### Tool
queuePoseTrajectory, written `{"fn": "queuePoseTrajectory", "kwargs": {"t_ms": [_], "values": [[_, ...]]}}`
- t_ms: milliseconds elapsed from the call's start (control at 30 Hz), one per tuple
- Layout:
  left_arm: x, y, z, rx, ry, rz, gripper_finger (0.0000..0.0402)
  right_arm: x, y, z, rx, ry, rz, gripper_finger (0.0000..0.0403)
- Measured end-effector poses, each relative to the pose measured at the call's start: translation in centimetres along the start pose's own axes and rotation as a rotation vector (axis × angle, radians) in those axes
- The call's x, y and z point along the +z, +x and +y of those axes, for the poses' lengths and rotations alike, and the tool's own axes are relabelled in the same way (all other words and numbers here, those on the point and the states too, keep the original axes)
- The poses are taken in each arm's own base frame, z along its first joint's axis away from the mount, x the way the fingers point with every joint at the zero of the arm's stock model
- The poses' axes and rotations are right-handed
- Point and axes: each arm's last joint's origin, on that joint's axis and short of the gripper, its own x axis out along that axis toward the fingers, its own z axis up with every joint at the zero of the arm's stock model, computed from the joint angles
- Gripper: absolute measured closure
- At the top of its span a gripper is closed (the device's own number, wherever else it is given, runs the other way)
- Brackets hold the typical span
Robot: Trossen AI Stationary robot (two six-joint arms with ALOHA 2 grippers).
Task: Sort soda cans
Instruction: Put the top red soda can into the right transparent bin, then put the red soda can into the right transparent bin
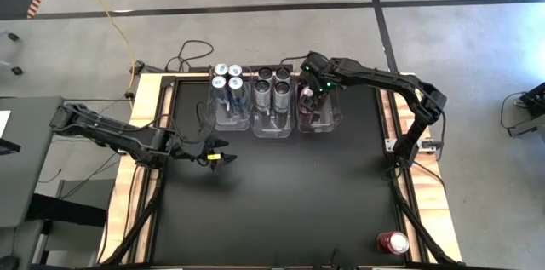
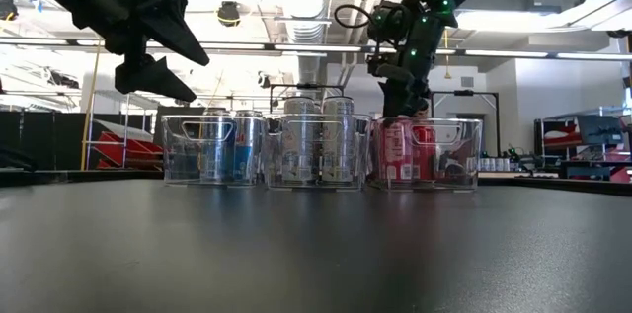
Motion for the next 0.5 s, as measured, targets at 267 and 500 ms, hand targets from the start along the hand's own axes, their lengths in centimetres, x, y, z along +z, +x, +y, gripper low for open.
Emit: {"fn": "queuePoseTrajectory", "kwargs": {"t_ms": [267,500], "values": [[0.0,0.0,-0.1,-0.028,-0.028,0.022,0.0058,0.5,-3.3,0.0,0.000,0.099,-0.060,0.0045],[0.2,0.0,-0.1,-0.026,0.068,0.016,0.0058,-0.8,-9.3,-0.1,0.006,0.228,-0.091,0.0045]]}}
